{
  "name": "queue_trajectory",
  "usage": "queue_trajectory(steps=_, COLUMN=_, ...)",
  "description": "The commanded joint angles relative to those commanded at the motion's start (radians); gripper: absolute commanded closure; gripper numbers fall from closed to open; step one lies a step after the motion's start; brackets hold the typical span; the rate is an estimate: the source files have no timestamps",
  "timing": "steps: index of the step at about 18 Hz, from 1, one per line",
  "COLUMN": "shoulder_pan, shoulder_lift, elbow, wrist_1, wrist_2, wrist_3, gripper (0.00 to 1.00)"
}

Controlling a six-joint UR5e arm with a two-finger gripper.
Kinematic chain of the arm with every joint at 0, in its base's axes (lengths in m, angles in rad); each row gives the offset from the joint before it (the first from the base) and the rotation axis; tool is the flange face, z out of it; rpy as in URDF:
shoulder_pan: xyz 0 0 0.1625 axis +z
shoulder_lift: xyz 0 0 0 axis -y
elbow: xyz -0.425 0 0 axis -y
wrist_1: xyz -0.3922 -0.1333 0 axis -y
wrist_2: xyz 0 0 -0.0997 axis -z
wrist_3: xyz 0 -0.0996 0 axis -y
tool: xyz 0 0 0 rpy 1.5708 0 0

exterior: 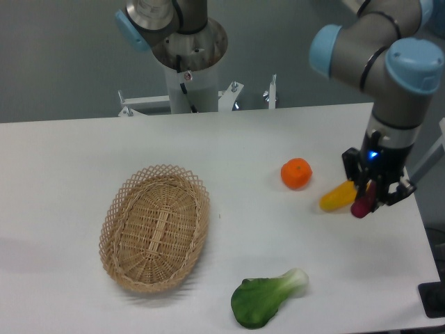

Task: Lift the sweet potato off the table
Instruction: 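Lift the held sweet potato up and carry it toward the yellow pepper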

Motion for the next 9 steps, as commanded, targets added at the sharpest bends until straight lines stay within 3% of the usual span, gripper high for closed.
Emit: queue_trajectory(steps=9, shoulder_pan=0.0, shoulder_lift=0.014, elbow=-0.005, wrist_1=0.002, wrist_2=0.0, wrist_3=-0.003, gripper=0.84)
